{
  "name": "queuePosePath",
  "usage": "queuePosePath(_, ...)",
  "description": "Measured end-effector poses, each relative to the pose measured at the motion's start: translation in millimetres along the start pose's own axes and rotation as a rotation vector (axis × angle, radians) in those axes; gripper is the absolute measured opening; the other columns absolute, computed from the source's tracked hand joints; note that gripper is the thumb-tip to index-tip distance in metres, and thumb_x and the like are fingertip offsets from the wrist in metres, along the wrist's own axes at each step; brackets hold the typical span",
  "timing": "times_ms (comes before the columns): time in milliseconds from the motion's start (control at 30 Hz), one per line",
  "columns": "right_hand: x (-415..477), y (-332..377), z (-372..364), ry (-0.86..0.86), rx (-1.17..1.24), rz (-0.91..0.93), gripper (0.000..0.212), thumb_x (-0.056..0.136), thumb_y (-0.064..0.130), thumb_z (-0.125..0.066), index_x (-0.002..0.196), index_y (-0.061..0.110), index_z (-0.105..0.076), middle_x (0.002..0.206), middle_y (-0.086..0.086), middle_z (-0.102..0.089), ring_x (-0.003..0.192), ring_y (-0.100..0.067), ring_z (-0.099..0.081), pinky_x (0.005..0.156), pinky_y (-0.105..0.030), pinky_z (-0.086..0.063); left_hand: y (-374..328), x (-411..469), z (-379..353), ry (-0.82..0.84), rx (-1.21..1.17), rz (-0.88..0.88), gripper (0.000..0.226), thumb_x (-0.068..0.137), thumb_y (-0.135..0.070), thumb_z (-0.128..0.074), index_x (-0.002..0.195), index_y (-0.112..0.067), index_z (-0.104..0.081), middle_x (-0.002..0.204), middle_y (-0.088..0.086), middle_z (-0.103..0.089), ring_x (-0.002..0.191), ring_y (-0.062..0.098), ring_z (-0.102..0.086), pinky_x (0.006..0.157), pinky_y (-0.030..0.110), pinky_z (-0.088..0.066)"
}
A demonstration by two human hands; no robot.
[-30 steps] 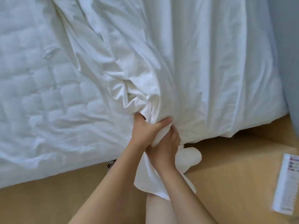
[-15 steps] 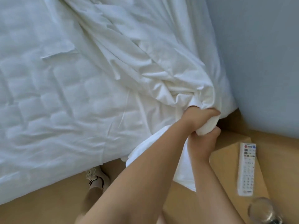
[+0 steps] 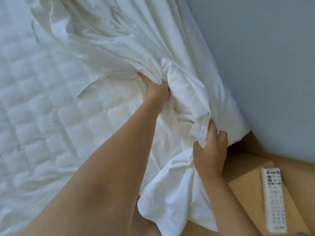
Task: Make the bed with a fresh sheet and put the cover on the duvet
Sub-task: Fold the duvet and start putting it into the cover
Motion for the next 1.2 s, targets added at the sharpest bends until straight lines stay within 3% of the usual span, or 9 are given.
queuePosePath(100,-8,-1,8,-0.058,-0.046,0.12,0.058,0.061,-0.01,-0.062,0.119,-0.002,-0.061,0.079,-0.02,-0.048,0.067,-0.036,-0.051,0.064,-0.04,-0.049,-18,4,-49,0.253,0.091,-0.081,0.094,0.068,-0.043,-0.059,0.15,-0.023,-0.016,0.139,0.006,-0.048,0.122,0.024,-0.051,0.103,0.044,-0.043)
queuePosePath(200,-15,-11,17,-0.121,-0.102,0.165,0.052,0.063,-0.011,-0.066,0.114,0.001,-0.066,0.076,-0.017,-0.048,0.063,-0.034,-0.05,0.062,-0.039,-0.049,-37,-6,-86,0.539,0.339,-0.142,0.043,0.081,-0.025,-0.061,0.121,-0.012,-0.055,0.096,-0.003,-0.068,0.09,0.016,-0.064,0.07,0.025,-0.056)
queuePosePath(267,-15,-20,18,-0.096,-0.156,0.113,0.061,0.055,-0.017,-0.074,0.112,0.003,-0.068,0.076,-0.02,-0.05,0.064,-0.037,-0.051,0.06,-0.042,-0.048,-36,-10,-100,0.549,0.382,-0.191,0.026,0.088,-0.017,-0.059,0.114,-0.016,-0.057,0.09,-0.008,-0.068,0.081,0.007,-0.065,0.065,0.018,-0.053)
queuePosePath(367,-19,-24,15,-0.069,-0.241,0.065,0.07,0.047,-0.015,-0.078,0.113,0.006,-0.068,0.084,-0.026,-0.055,0.07,-0.043,-0.053,0.062,-0.046,-0.047,-5,-20,-85,0.335,0.305,-0.236,0.039,0.091,-0.036,-0.054,0.129,-0.029,-0.05,0.115,-0.01,-0.062,0.101,0.009,-0.059,0.087,0.028,-0.048)
queuePosePath(500,-45,-27,5,-0.04,-0.311,0.076,0.082,0.059,-0.001,-0.074,0.134,0.011,-0.043,0.125,-0.029,-0.041,0.112,-0.042,-0.038,0.092,-0.057,-0.039,75,-67,-20,0.213,0.27,-0.223,0.007,0.083,-0.04,-0.049,0.084,-0.043,-0.056,0.073,-0.022,-0.058,0.066,-0.004,-0.055,0.061,0.011,-0.042)
queuePosePath(667,-113,-20,-3,0.177,-0.379,0.215,0.083,0.059,-0.004,-0.072,0.136,0.002,-0.043,0.138,-0.039,-0.035,0.125,-0.053,-0.038,0.096,-0.066,-0.033,219,-151,70,0.515,0.735,0.196,0.033,0.092,-0.027,-0.054,0.123,-0.02,-0.054,0.105,-0.001,-0.064,0.09,0.012,-0.058,0.073,0.023,-0.042)
queuePosePath(833,-190,-22,-26,0.793,-0.645,0.269,0.066,0.083,0.016,-0.051,0.145,0.013,-0.027,0.152,-0.012,-0.022,0.14,-0.03,-0.017,0.111,-0.053,-0.007,260,-210,196,0.23,0.918,0.499,0.033,0.094,-0.029,-0.048,0.113,-0.004,-0.06,0.116,0.013,-0.061,0.107,0.029,-0.057,0.082,0.031,-0.043)
queuePosePath(1000,-299,35,-41,1.033,-0.652,0.716,0.054,0.089,0.022,-0.043,0.141,0.016,-0.031,0.133,-0.004,-0.043,0.114,-0.024,-0.045,0.093,-0.035,-0.034,244,-292,287,0.138,0.835,0.275,0.039,0.092,-0.034,-0.05,0.127,-0.017,-0.053,0.129,0.002,-0.056,0.117,0.022,-0.052,0.088,0.027,-0.039)
queuePosePath(1200,-468,127,-40,1.229,-0.704,1.097,0.03,0.094,0.028,-0.041,0.117,0.012,-0.052,0.114,-0.007,-0.055,0.105,-0.027,-0.053,0.086,-0.039,-0.045,308,-477,419,-0.132,0.43,0.21,0.037,0.091,-0.037,-0.054,0.125,-0.02,-0.055,0.126,-0.003,-0.058,0.112,0.015,-0.054,0.09,0.025,-0.041)
Point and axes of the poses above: each hand's wrist, its own x-axis towards the middle knuckle, its own z-axis out of the back of the hand, y = z × x, the point moved 5 cm from there along x, towards the middle knuckle
